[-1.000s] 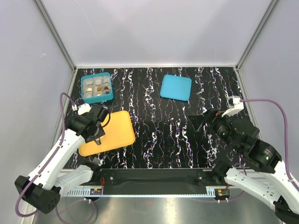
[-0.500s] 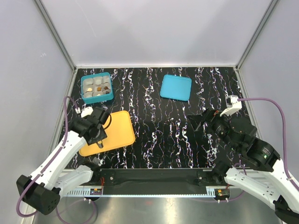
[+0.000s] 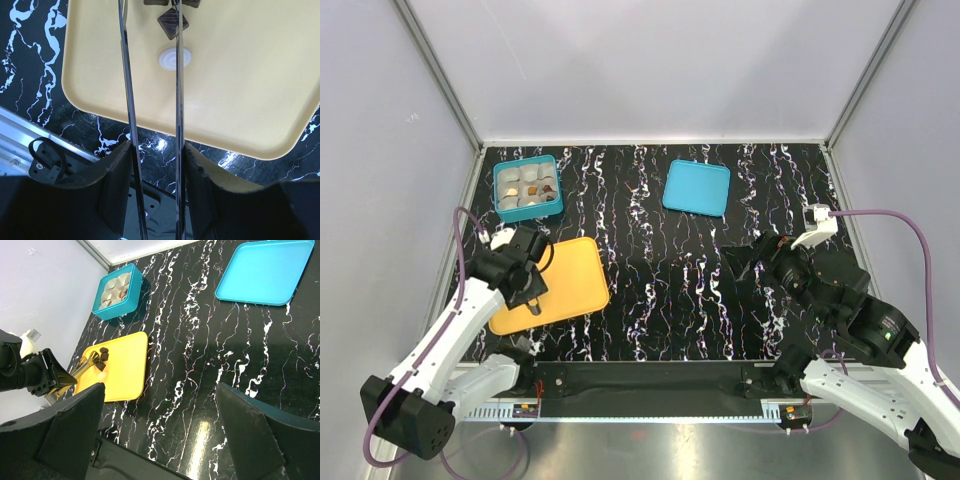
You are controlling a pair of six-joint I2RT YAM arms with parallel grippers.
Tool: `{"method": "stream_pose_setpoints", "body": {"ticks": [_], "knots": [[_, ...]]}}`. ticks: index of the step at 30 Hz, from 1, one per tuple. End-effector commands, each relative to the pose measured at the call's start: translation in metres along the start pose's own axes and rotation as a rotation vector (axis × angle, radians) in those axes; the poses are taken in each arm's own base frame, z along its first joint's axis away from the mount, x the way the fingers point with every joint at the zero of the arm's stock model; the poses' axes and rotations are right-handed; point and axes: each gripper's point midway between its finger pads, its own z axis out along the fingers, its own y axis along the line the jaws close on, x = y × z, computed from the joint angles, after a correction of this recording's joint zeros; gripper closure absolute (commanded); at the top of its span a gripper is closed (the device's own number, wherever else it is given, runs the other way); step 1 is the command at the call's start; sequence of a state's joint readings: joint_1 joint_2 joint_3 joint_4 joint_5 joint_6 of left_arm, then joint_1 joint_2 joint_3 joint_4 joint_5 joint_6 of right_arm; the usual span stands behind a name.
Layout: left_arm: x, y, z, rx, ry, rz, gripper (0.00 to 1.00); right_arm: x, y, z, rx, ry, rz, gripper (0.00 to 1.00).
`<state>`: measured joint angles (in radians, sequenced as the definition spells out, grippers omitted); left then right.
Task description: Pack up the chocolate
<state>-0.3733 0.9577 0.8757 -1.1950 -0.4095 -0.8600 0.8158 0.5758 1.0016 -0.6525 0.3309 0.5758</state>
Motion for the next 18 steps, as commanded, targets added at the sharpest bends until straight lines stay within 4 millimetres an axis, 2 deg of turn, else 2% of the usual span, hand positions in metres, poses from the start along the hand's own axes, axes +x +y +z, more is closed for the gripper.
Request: {"method": "stream_pose_setpoints", "body": {"ticks": [1, 18], "knots": [[-0.003, -0.0078, 0.0002, 0.038, -0.005, 0.006, 0.53, -0.01, 0.0023, 0.0001, -0.009, -0.043, 0.001, 0.0], [-0.0003, -0.0122, 0.0089, 0.047, 0.045, 0.021, 0.58, -0.0143, 0.0044, -0.0005, -0.013, -0.054, 0.003, 0.0]]}}
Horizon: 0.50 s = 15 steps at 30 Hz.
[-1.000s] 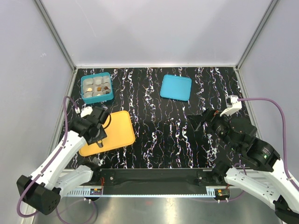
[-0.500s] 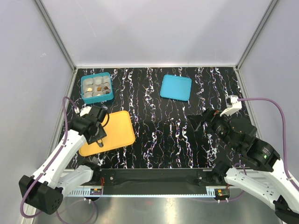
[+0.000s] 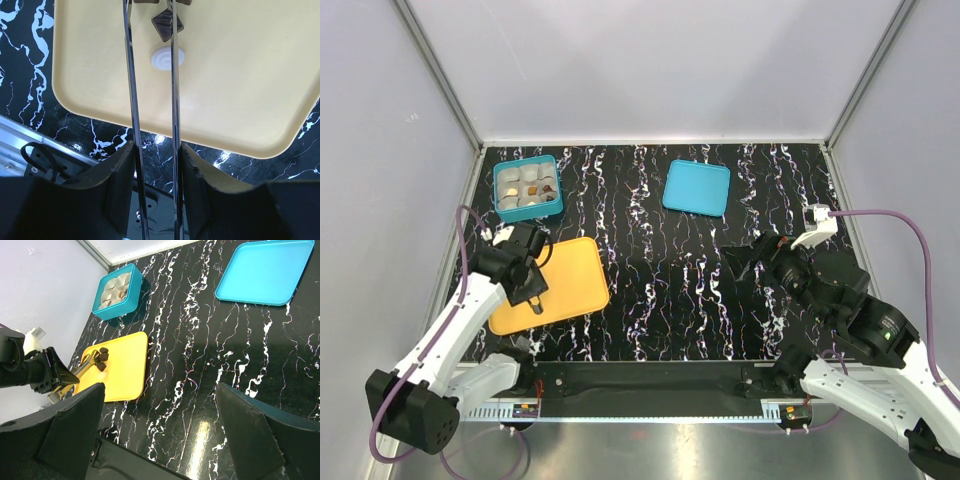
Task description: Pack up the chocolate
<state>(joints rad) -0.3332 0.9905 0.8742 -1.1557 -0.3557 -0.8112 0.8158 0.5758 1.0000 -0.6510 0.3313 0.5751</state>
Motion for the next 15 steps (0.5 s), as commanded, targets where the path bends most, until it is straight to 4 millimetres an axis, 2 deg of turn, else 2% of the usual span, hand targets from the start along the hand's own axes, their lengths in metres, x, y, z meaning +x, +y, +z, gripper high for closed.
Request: {"method": "stream_pose_setpoints", "body": {"ticks": [1, 15], "knots": [[0.0002, -0.0054, 0.0024, 0.028, 0.007, 0.009, 0.58, -0.0142, 0.0043, -0.0008, -0.012, -0.053, 0.003, 0.0], [0.0016, 0.0009, -0.0042, 0.024, 0.004, -0.001, 0.58, -0.0134, 0.0075, -0.0016, -0.025, -0.044, 0.018, 0.0]]}}
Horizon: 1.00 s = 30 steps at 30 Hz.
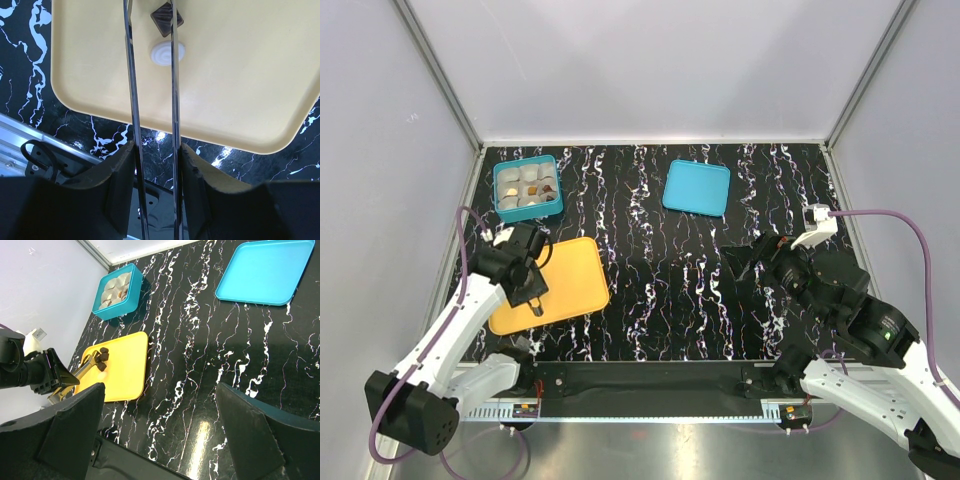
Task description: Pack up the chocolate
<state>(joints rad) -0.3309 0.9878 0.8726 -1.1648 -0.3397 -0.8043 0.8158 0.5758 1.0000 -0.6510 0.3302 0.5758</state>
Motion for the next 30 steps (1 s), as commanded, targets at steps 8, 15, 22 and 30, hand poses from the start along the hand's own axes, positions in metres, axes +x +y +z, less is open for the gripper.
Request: {"method": "stream_pose_setpoints", "body": {"ticks": [8, 15, 22, 30], "knots": [[0.0, -0.001, -0.002, 0.036, -0.006, -0.012, 0.6, -0.01, 0.01, -0.001, -0.033, -0.027, 0.031, 0.0], [0.0, -0.002, 0.001, 0.037, 0.003, -0.005, 0.62, -0.01, 0.009, -0.004, -0.036, -0.031, 0.04, 0.0], [-0.001, -0.001, 0.0, 0.038, 0.004, -0.006, 0.65, -0.011, 0.01, -0.004, -0.039, -0.03, 0.05, 0.0], [-0.016, 0.006, -0.022, 0.047, -0.059, -0.013, 0.67, -0.008, 0.011, -0.002, -0.037, -0.017, 0.051, 0.0]]}}
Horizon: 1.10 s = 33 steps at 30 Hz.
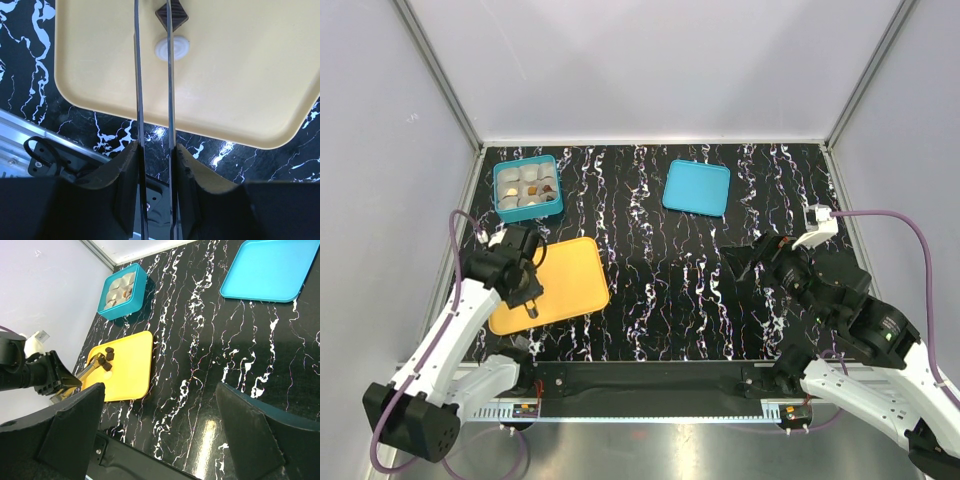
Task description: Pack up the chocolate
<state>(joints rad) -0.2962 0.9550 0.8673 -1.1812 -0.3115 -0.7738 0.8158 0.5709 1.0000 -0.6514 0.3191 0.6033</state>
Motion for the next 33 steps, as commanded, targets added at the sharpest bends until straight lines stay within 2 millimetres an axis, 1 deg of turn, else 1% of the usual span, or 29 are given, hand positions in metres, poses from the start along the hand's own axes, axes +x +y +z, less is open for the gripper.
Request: {"method": "stream_pose_setpoints", "body": {"ticks": [1, 9, 10, 12, 15, 16, 17, 19, 20, 21, 22, 23, 24, 25, 26, 27, 28, 29, 30, 31, 33], "knots": [[-0.019, 0.0, -0.021, 0.035, -0.074, -0.007, 0.67, -0.009, 0.009, 0.0, -0.026, -0.02, 0.023, 0.0], [-0.028, -0.001, -0.038, 0.062, -0.104, -0.011, 0.69, -0.007, 0.009, 0.002, -0.022, -0.012, 0.026, 0.0], [-0.031, -0.002, -0.044, 0.076, -0.117, -0.015, 0.69, -0.008, 0.01, 0.002, -0.026, -0.014, 0.029, 0.0], [-0.035, -0.004, -0.048, 0.09, -0.128, -0.013, 0.69, -0.008, 0.01, 0.002, -0.025, -0.013, 0.029, 0.0], [-0.051, -0.013, -0.062, 0.137, -0.179, -0.005, 0.7, -0.008, 0.012, 0.004, -0.026, -0.01, 0.025, 0.0], [-0.059, -0.019, -0.066, 0.16, -0.207, -0.005, 0.7, -0.009, 0.012, 0.004, -0.025, -0.011, 0.025, 0.0], [-0.071, -0.024, -0.074, 0.175, -0.235, 0.005, 0.7, -0.008, 0.013, 0.005, -0.025, -0.006, 0.022, 0.0], [-0.088, -0.035, -0.082, 0.198, -0.273, 0.011, 0.7, -0.008, 0.013, 0.006, -0.025, -0.004, 0.017, 0.0], [-0.101, -0.041, -0.089, 0.201, -0.298, 0.019, 0.69, -0.008, 0.014, 0.008, -0.024, 0.0, 0.011, 0.0], [-0.109, -0.045, -0.09, 0.196, -0.314, 0.023, 0.69, -0.008, 0.014, 0.008, -0.023, 0.002, 0.009, 0.0], [-0.119, -0.052, -0.087, 0.182, -0.321, 0.03, 0.69, -0.008, 0.014, 0.009, -0.022, 0.003, 0.006, 0.0], [-0.129, -0.052, -0.088, 0.154, -0.347, 0.04, 0.7, -0.008, 0.013, 0.01, -0.015, 0.007, 0.0, 0.0], [-0.143, -0.058, -0.094, 0.158, -0.381, 0.033, 0.7, -0.008, 0.014, 0.012, -0.014, 0.008, -0.002, 0.0], [-0.149, -0.063, -0.087, 0.133, -0.376, 0.047, 0.7, -0.009, 0.014, 0.012, -0.014, 0.006, -0.001, 0.0], [-0.156, -0.064, -0.085, 0.114, -0.387, 0.062, 0.7, -0.007, 0.014, 0.013, -0.007, 0.014, -0.006, 0.0], [-0.166, -0.068, -0.088, 0.115, -0.404, 0.062, 0.7, -0.007, 0.013, 0.013, -0.003, 0.014, -0.009, 0.0], [-0.173, -0.075, -0.08, 0.105, -0.4, 0.072, 0.7, -0.008, 0.013, 0.013, 0.002, 0.01, -0.01, 0.0], [-0.18, -0.075, -0.077, 0.097, -0.397, 0.067, 0.7, -0.007, 0.011, 0.014, 0.01, 0.017, -0.015, 0.0], [-0.185, -0.077, -0.074, 0.1, -0.389, 0.067, 0.7, -0.008, 0.011, 0.014, 0.011, 0.015, -0.018, 0.0], [-0.196, -0.084, -0.073, 0.109, -0.398, 0.062, 0.7, -0.01, 0.01, 0.014, 0.018, 0.007, -0.02, 0.0], [-0.21, -0.086, -0.069, 0.108, -0.411, 0.061, 0.7, -0.01, 0.007, 0.014, 0.034, 0.007, -0.025, 0.01]]}}
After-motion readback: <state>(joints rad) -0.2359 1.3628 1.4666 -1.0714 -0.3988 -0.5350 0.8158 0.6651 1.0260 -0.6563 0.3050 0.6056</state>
